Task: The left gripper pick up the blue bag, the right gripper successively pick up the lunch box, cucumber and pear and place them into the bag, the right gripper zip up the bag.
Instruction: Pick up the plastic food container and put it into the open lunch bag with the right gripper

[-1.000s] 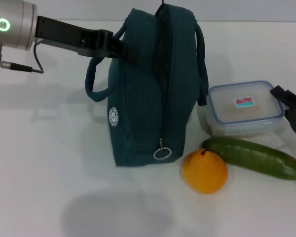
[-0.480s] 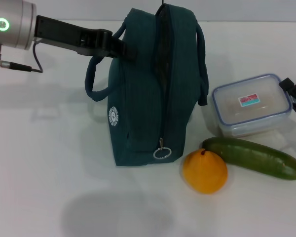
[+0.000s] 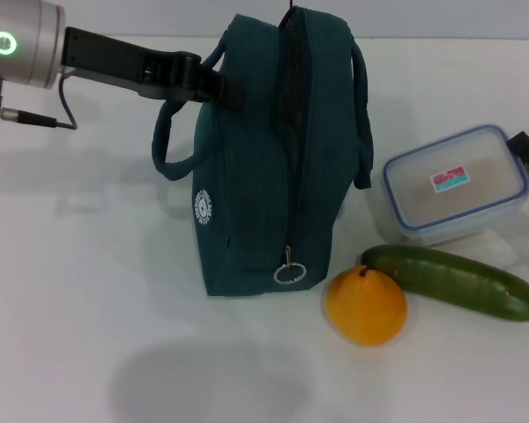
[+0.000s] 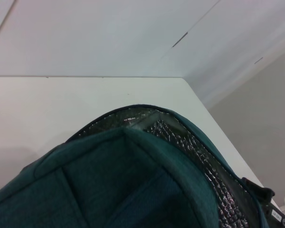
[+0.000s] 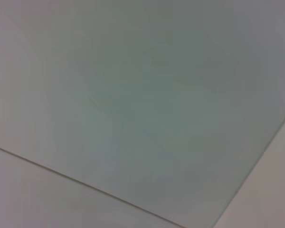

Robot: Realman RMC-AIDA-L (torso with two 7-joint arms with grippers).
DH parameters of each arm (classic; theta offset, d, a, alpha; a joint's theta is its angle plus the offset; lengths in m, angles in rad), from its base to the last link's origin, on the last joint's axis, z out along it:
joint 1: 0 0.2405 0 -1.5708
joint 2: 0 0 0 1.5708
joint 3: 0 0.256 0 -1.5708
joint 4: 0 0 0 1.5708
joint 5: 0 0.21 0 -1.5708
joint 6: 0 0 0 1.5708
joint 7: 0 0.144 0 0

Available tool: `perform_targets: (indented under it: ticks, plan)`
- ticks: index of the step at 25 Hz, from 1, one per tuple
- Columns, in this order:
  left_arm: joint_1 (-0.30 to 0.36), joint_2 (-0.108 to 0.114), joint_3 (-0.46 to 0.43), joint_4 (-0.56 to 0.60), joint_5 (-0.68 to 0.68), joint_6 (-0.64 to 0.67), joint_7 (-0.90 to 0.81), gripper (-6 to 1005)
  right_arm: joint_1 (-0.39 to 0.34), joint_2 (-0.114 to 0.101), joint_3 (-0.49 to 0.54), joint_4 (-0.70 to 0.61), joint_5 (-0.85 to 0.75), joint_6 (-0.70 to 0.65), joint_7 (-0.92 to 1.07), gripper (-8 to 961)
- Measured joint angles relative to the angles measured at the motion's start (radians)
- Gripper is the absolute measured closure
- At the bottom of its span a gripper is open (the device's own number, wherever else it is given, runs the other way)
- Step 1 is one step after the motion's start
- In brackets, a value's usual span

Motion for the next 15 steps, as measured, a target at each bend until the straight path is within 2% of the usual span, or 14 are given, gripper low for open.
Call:
perform_targets:
  ticks: [15]
  plan:
    - [0.007, 0.000, 0.000, 0.000, -0.018, 0.000, 0.005, 948, -0.025, -0.002, 0.007, -0.013, -0.001, -0.054, 0.010, 757]
